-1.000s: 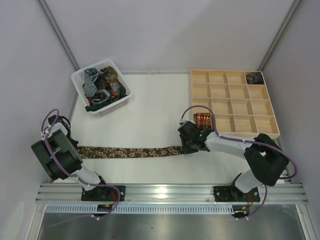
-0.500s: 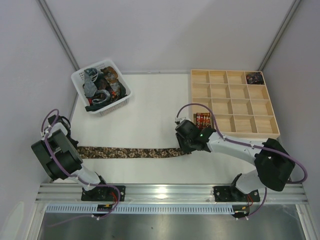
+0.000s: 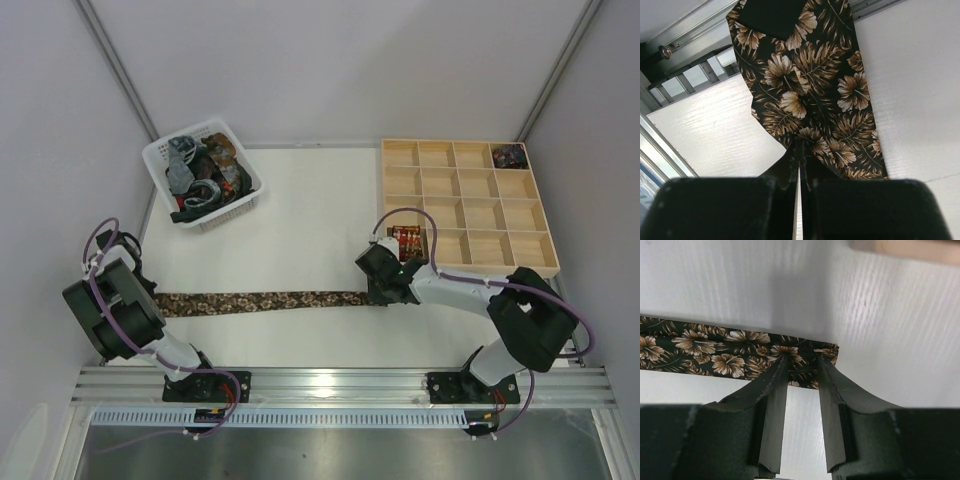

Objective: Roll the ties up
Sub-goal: Flatten the tie

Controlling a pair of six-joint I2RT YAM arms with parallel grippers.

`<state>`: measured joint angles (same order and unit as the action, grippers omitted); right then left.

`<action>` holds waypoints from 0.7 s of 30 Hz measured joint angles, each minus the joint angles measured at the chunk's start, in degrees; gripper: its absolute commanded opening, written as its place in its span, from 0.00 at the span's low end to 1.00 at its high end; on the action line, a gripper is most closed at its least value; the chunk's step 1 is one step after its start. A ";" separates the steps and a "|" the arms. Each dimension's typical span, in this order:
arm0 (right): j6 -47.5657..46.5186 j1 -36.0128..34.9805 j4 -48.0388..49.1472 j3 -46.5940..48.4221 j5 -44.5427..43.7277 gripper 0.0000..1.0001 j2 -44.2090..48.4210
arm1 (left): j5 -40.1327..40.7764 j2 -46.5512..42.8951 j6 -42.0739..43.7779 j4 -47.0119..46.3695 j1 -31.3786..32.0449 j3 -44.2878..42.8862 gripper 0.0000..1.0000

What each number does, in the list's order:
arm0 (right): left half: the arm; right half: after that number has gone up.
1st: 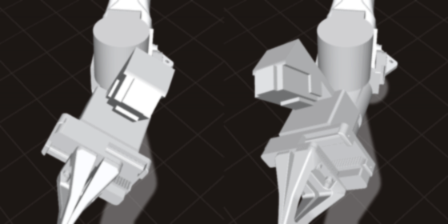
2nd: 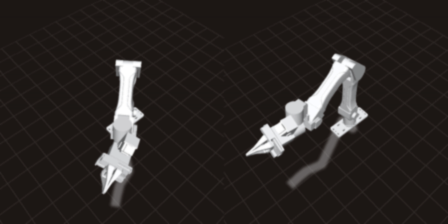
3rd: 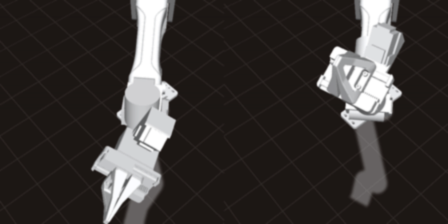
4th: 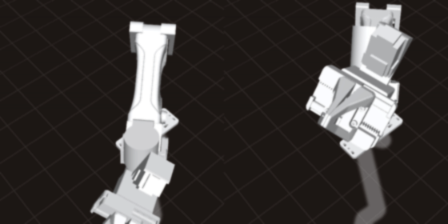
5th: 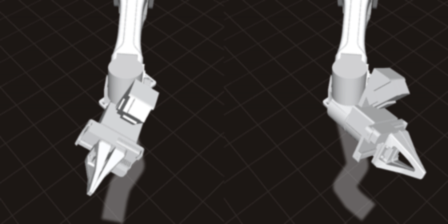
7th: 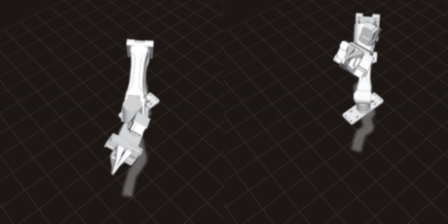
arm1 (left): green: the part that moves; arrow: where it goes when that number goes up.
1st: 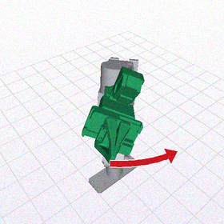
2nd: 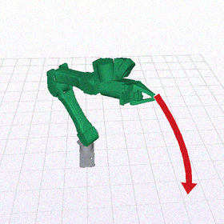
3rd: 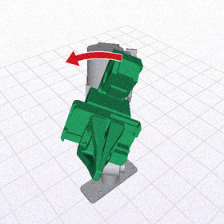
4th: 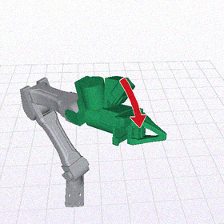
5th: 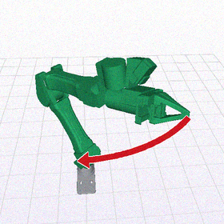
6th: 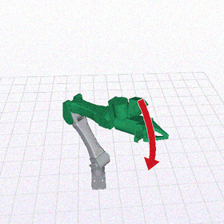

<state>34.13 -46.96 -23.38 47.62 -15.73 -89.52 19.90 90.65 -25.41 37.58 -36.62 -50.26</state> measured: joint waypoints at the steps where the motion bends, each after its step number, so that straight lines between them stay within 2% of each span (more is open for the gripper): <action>1: 1.31 -0.48 0.20 -1.57 -0.50 0.35 1.40 | 0.00 0.00 0.04 0.00 0.02 0.00 0.01; 8: 7.54 -1.79 1.20 -9.29 -0.39 0.37 9.75 | 0.11 0.11 0.44 -0.02 0.02 -0.02 0.01; 13: 8.70 -2.86 -0.26 -10.75 0.85 0.39 12.17 | 0.02 0.22 0.98 0.02 0.02 -0.11 0.01; 19: 4.59 -9.03 -3.87 -10.29 1.22 0.47 13.68 | -0.87 -0.07 2.73 -0.44 0.02 0.15 0.02; 20: 2.91 -9.70 -5.31 -9.70 1.25 0.54 14.03 | -1.05 -0.28 3.04 -0.63 0.02 0.35 0.03; 21: 1.73 -10.47 -6.47 -9.01 1.31 0.56 14.45 | -1.22 -0.46 3.39 -0.76 0.02 0.48 0.04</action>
<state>35.86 -57.43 -29.85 38.61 -14.41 -75.07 18.68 90.19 -22.02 36.82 -36.60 -49.78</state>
